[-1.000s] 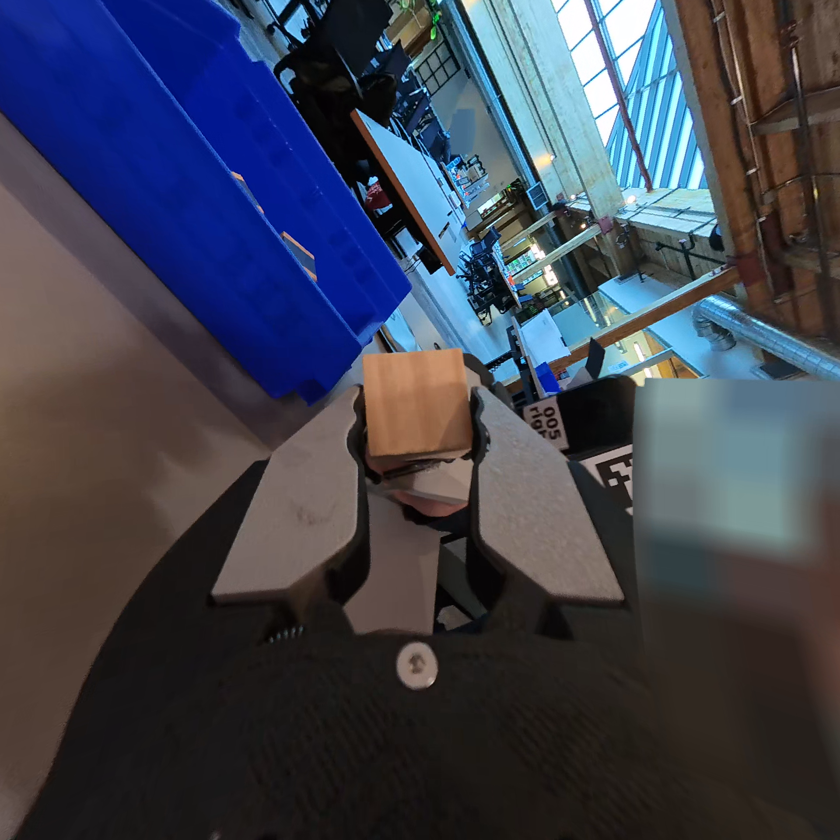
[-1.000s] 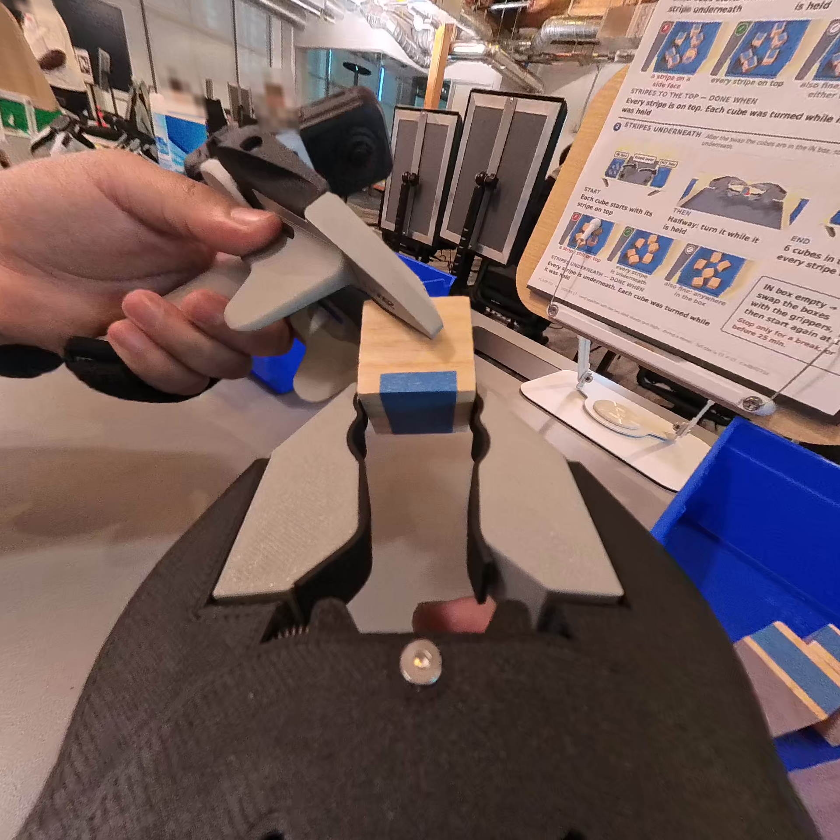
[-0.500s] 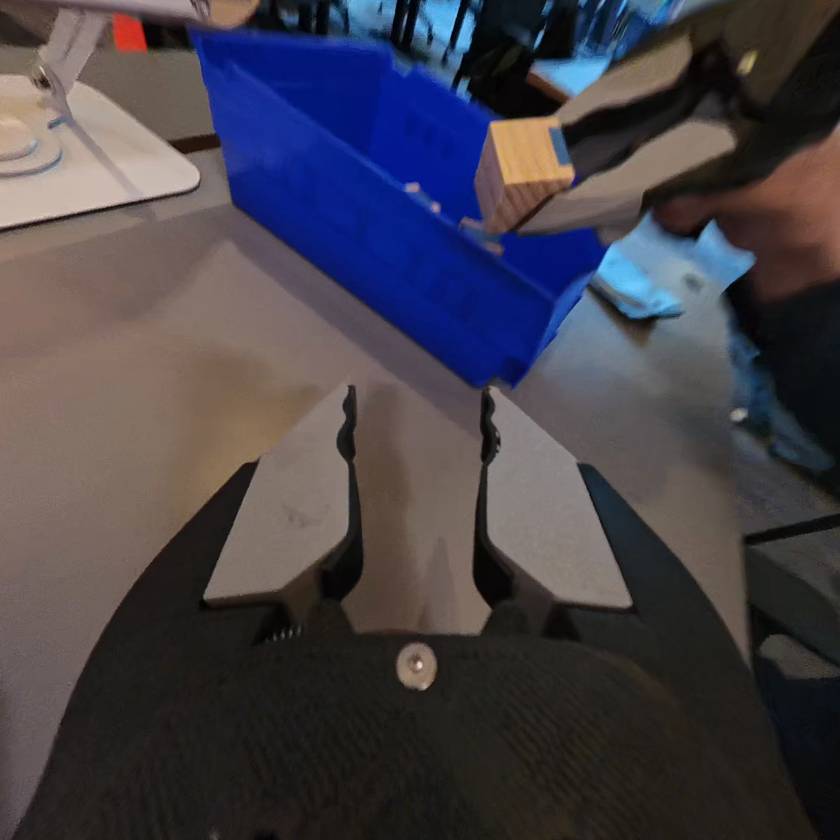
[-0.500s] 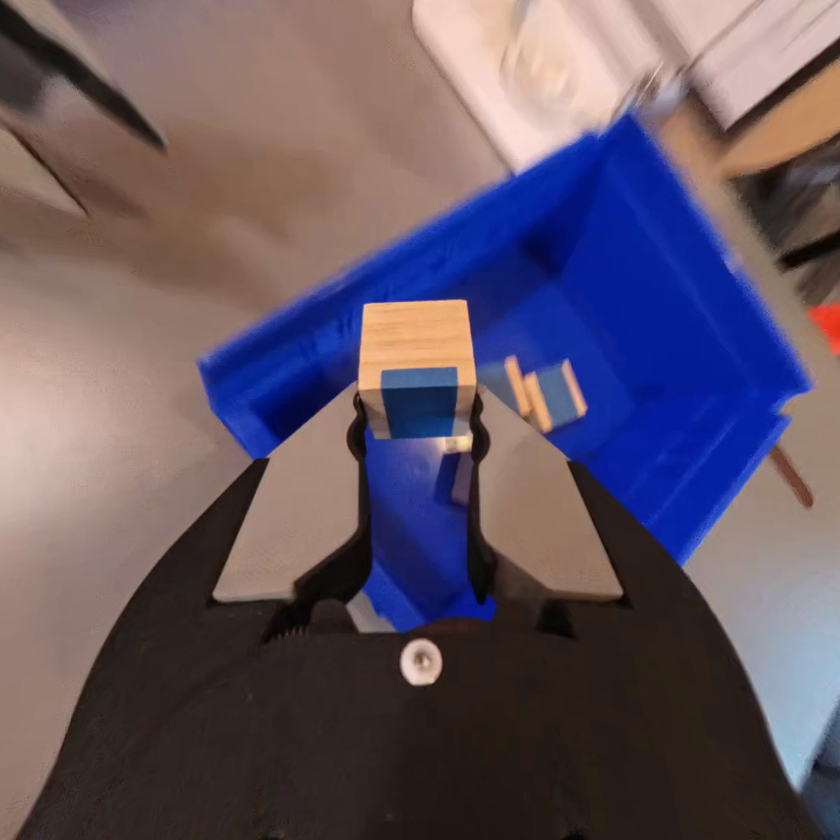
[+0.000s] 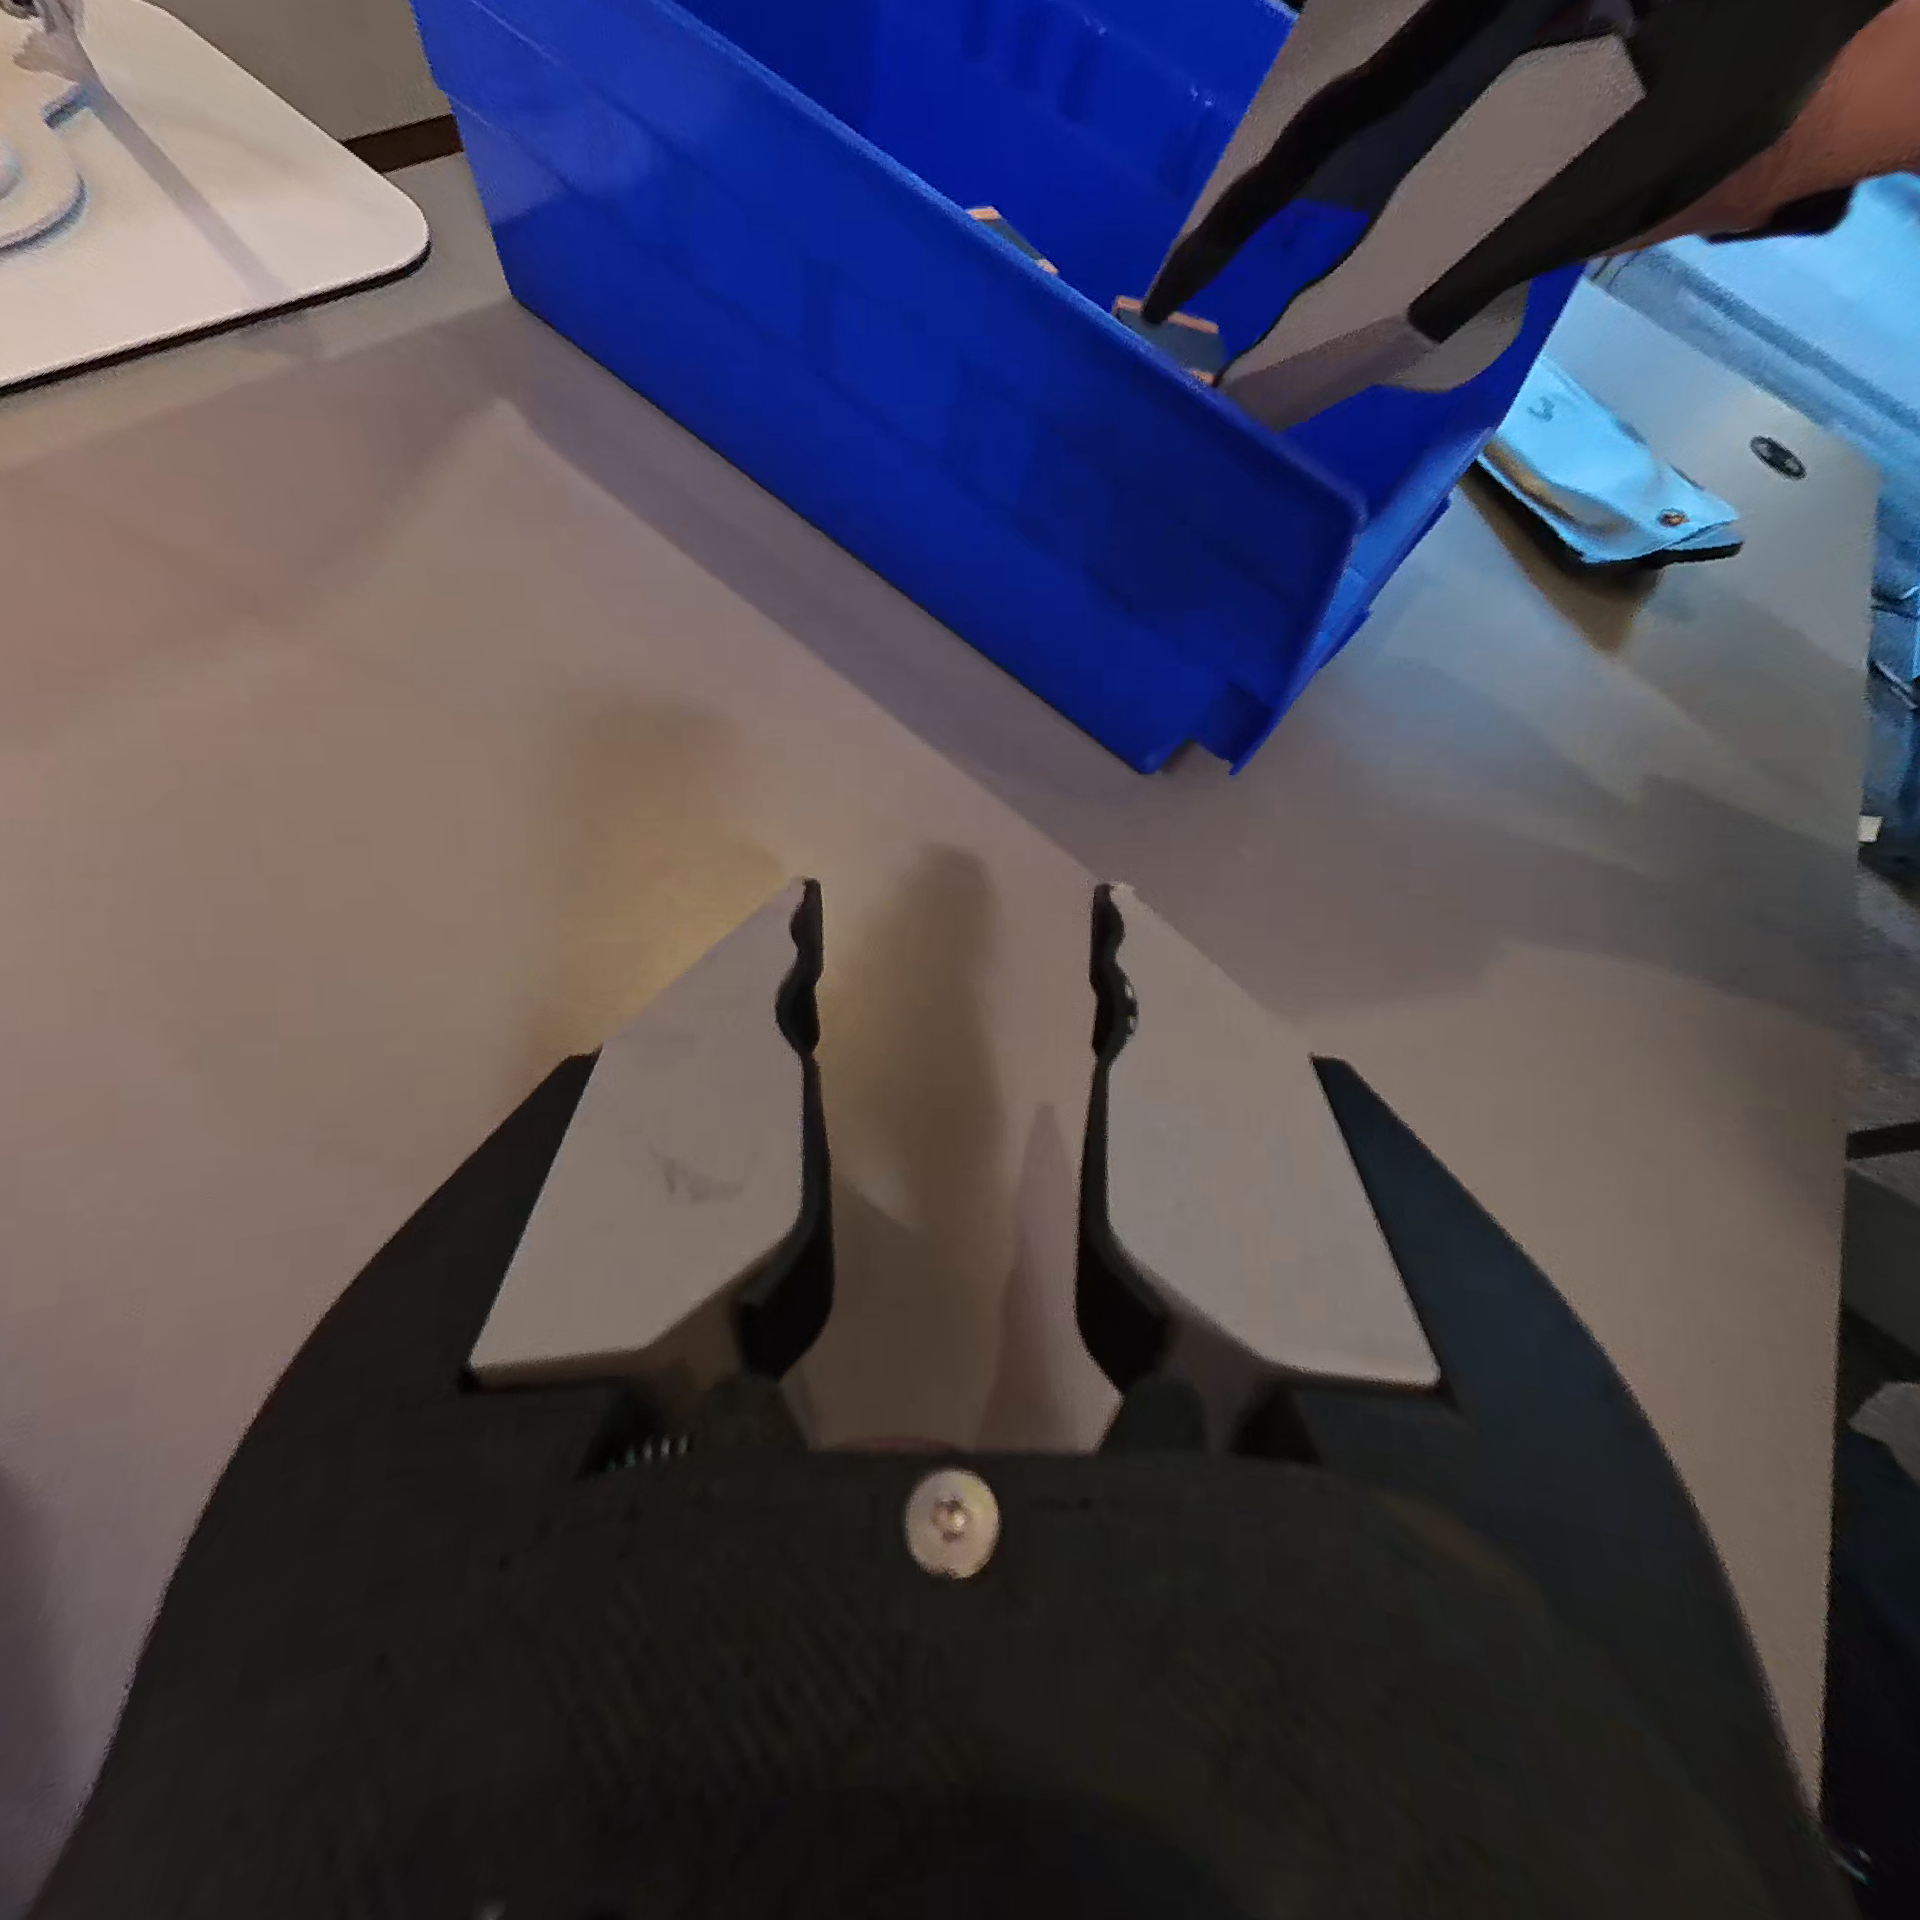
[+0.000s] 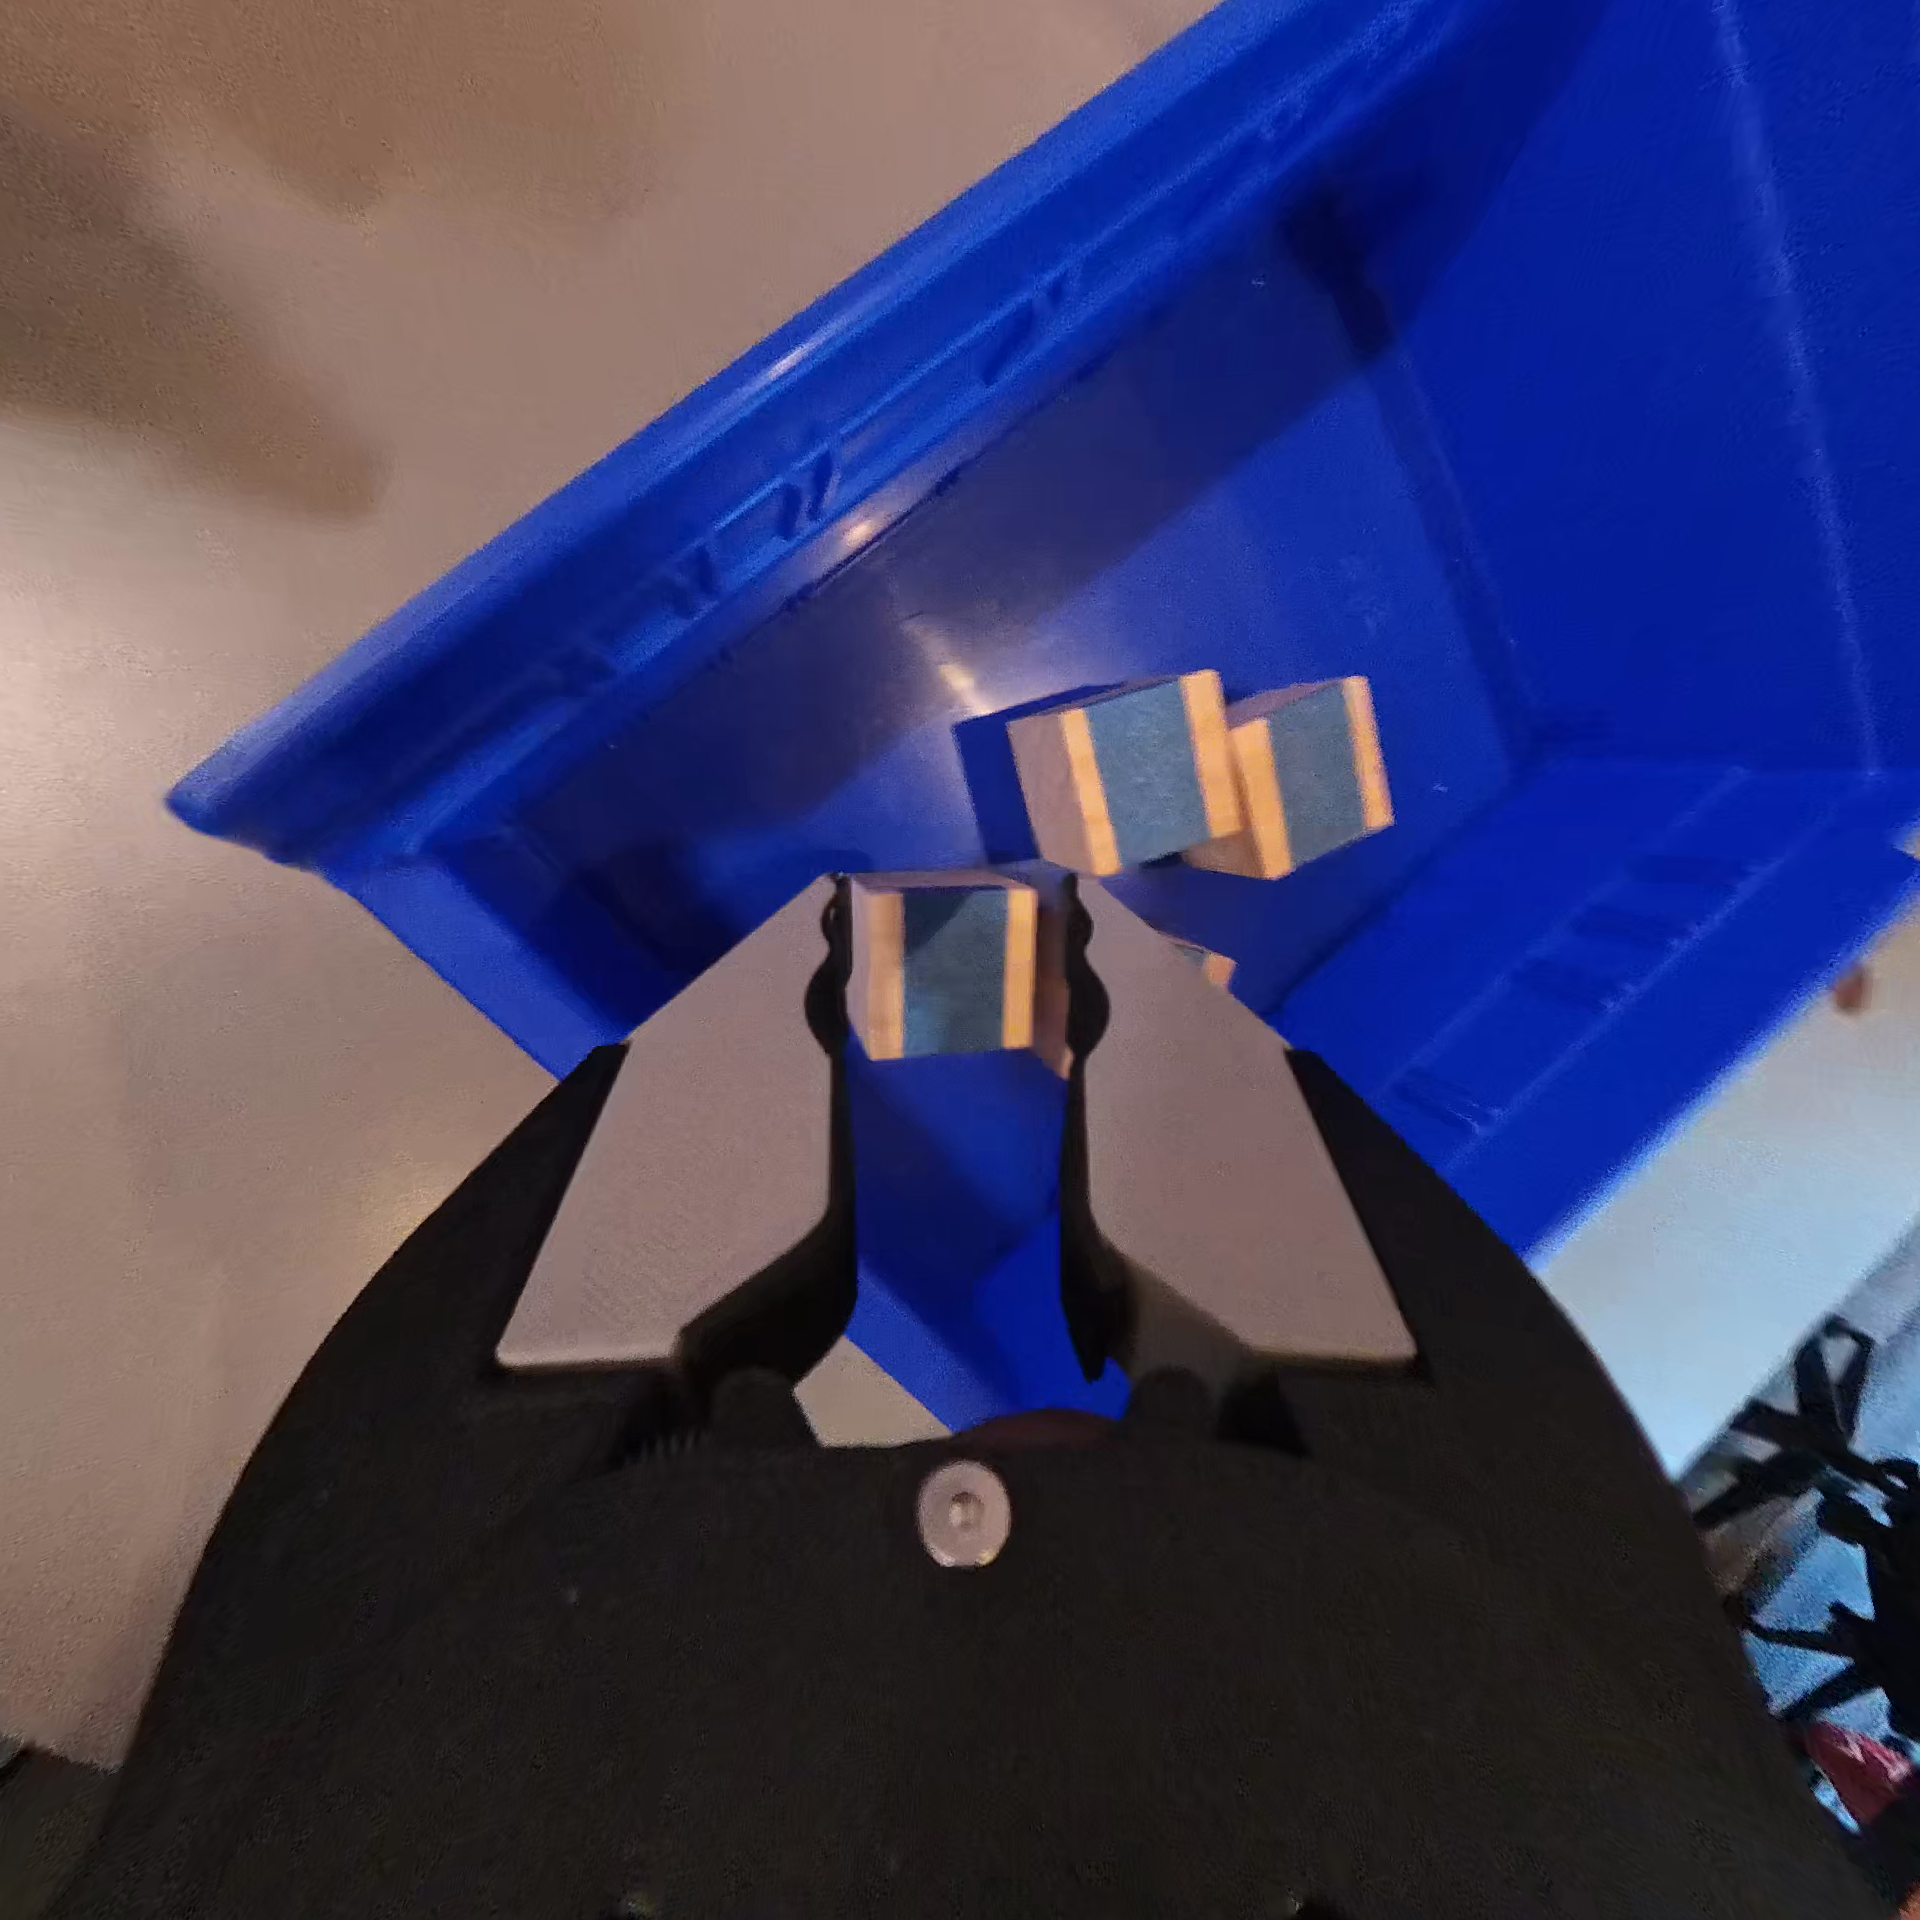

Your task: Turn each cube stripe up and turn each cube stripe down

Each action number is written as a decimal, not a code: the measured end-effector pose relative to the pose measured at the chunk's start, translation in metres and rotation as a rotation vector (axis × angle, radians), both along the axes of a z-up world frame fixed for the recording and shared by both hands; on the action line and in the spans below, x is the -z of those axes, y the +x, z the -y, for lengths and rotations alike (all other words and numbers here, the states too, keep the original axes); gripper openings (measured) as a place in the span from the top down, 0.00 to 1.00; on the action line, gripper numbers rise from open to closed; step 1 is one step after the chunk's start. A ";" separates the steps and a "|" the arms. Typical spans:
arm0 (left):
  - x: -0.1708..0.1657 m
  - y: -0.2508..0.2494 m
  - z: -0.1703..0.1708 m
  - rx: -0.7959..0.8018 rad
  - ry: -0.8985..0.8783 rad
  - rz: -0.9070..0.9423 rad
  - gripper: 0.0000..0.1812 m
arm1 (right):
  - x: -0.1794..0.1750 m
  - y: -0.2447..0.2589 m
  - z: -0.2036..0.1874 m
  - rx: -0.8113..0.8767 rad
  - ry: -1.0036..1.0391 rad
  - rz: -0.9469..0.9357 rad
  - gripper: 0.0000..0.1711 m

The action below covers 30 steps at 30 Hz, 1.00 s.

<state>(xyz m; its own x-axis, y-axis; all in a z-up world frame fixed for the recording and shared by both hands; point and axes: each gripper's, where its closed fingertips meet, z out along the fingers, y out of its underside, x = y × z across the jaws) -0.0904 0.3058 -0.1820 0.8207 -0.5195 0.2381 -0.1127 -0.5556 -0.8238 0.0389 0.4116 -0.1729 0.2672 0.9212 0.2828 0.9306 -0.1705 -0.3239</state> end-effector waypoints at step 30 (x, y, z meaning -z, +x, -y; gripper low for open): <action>-0.116 -0.211 0.058 -0.480 0.088 -0.272 0.68 | -0.107 -0.152 0.150 -0.281 0.288 -1.234 0.88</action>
<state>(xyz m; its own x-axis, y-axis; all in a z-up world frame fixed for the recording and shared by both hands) -0.3018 0.2476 -0.0662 0.9959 -0.0805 -0.0424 -0.0787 -0.5276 -0.8458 -0.1132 0.2617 -0.0655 0.3005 0.9354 0.1862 -0.0144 0.1997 -0.9798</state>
